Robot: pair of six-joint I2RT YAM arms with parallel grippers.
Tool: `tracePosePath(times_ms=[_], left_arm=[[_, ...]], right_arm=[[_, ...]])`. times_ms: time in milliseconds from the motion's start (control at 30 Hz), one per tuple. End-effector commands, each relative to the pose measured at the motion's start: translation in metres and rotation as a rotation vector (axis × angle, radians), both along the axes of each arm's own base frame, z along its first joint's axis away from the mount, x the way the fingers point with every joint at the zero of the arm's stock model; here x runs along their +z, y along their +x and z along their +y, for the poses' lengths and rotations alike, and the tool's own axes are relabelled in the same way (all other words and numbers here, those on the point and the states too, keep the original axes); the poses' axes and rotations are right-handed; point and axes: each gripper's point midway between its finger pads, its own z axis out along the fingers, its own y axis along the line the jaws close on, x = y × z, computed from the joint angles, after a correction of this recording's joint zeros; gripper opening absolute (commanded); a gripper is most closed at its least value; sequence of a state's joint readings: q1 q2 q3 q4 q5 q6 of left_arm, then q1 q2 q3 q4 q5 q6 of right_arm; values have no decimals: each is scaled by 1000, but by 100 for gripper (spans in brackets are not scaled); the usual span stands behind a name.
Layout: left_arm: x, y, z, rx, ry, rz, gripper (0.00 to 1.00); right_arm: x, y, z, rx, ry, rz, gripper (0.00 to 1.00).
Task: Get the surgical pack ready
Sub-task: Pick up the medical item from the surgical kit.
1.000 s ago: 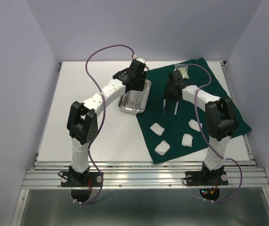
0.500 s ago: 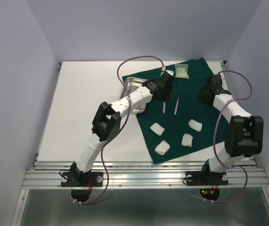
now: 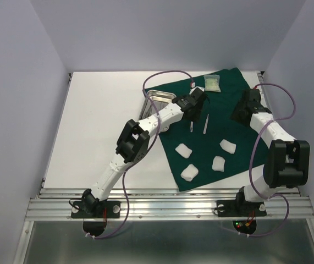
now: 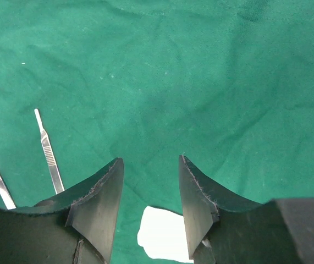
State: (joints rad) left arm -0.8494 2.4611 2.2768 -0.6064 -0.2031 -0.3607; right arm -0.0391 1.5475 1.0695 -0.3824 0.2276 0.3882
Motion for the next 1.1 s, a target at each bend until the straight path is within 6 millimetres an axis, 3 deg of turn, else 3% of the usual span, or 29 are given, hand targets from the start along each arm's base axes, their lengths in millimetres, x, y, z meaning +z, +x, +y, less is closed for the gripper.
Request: tracePosePath(times_ms=[0, 200, 433, 533, 667, 767, 967, 1067], left_arm=[[7, 2, -13, 7, -22, -30, 56], [-3, 1, -24, -8, -18, -39, 52], [-37, -1, -19, -2, 53, -4, 44], [-48, -5, -15, 1, 80, 7, 39], [-54, -6, -10, 8, 104, 11, 24], [-54, -7, -9, 4, 109, 11, 14], [-41, -7, -8, 7, 98, -3, 4], [-13, -4, -7, 8, 70, -46, 0]], right_arm=[[19, 5, -2, 9, -9, -65, 50], [15, 3, -1, 11, -6, -56, 50], [15, 3, 0, 16, -1, -59, 50], [14, 2, 1, 15, 4, -61, 50], [12, 1, 2, 16, 10, -58, 50], [13, 1, 1, 15, 9, -61, 50], [15, 1, 2, 17, 10, -69, 50], [16, 0, 2, 17, 10, -69, 50]])
